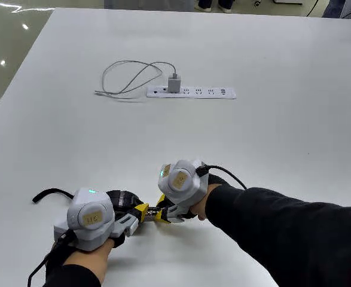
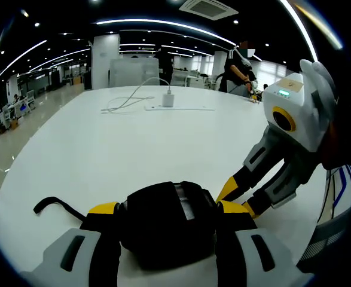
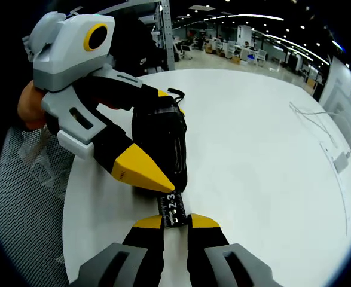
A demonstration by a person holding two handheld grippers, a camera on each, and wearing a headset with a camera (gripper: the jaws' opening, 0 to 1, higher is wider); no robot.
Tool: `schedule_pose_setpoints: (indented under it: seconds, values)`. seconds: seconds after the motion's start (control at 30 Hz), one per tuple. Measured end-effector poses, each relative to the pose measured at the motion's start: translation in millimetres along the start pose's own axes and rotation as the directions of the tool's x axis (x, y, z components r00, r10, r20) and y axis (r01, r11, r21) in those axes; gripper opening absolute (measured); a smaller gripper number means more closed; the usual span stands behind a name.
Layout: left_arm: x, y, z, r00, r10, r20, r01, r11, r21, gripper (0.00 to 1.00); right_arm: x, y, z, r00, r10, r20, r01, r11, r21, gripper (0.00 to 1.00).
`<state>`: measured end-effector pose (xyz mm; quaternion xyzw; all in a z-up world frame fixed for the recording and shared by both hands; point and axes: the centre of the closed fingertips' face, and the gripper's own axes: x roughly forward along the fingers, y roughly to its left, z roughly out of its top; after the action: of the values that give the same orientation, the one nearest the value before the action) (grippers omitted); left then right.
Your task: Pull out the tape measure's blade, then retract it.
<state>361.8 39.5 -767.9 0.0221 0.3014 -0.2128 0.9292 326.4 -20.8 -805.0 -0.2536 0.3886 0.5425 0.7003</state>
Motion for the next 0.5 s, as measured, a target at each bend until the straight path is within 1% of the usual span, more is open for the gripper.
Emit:
schedule_pose_setpoints:
  seconds: [0.1,0.3,0.5]
  values:
    - [-0.1,0.0,0.0,1.0,-0.003,0.0,0.003,1.0,-0.001,0.6,1.2,0.9,1.2,1.0,0.005,-0.007,-0.005,1.0,-0.011,0.1]
    - [-0.8,0.1,-0.3,1.0,-0.008,0.002,0.008,1.0,0.0,0.6,3.5,1.6,3.2,1.0,0.002,0.004,-0.002,1.0,0.01,0.1]
    - [-0.7,0.3,-0.2,1.0,-0.008,0.001,0.008,1.0,-0.002,0.6,6.5,2.3,6.0,1.0,0.003,0.004,-0.003,1.0,0.011,0.1]
